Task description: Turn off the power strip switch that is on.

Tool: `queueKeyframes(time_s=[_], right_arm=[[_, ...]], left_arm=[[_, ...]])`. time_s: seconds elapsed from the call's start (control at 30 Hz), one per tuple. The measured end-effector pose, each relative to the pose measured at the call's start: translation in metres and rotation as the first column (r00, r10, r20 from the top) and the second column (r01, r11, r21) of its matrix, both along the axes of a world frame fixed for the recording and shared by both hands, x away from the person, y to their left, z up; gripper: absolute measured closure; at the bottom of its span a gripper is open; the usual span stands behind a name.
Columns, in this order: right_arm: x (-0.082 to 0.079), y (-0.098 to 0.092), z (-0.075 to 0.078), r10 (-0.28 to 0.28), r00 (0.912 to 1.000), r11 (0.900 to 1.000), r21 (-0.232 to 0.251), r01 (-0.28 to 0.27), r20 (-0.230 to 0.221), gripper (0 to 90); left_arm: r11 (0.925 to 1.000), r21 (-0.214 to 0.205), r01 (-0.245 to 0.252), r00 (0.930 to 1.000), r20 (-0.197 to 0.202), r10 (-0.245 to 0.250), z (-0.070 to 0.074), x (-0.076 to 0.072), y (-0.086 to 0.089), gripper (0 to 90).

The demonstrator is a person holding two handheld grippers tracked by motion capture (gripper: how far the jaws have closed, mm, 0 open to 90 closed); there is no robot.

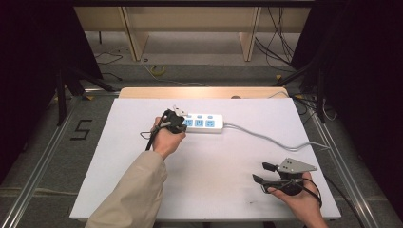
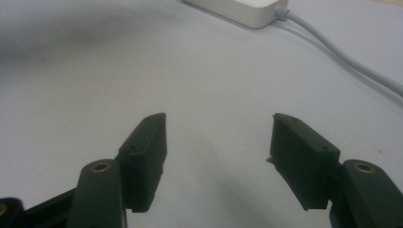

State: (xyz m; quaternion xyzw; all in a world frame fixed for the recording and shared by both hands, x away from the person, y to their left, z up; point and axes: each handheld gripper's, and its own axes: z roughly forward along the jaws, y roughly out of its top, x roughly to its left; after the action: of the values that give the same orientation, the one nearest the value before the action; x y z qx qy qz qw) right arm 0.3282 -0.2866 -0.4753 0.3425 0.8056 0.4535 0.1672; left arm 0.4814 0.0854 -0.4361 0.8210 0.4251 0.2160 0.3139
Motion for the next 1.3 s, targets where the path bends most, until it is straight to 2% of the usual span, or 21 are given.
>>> queueKeyframes(time_s=[0.4,0.67,1.13,1.3], right_arm=[[0.000,0.000,0.000,-0.001,1.0000,1.0000,0.000,0.001,-0.001,38.2],[0.000,0.000,0.000,0.000,1.0000,1.0000,-0.001,0.000,-0.002,38.2],[0.000,0.000,0.000,0.001,1.0000,1.0000,-0.001,-0.001,-0.002,38.2],[0.000,0.000,0.000,-0.001,1.0000,1.0000,0.002,0.001,-0.003,38.2]], left_arm=[[0.9999,-0.002,-0.011,0.9998,-0.015,0.011,-0.004,0.007,-0.001,89.8],[1.0000,0.003,-0.009,0.9999,-0.007,0.009,0.006,0.012,-0.005,89.9],[0.9998,0.013,-0.014,0.9999,0.004,0.014,0.012,0.020,-0.010,89.8],[0.9997,0.017,-0.017,0.9998,-0.005,0.017,0.011,0.022,-0.010,89.8]])
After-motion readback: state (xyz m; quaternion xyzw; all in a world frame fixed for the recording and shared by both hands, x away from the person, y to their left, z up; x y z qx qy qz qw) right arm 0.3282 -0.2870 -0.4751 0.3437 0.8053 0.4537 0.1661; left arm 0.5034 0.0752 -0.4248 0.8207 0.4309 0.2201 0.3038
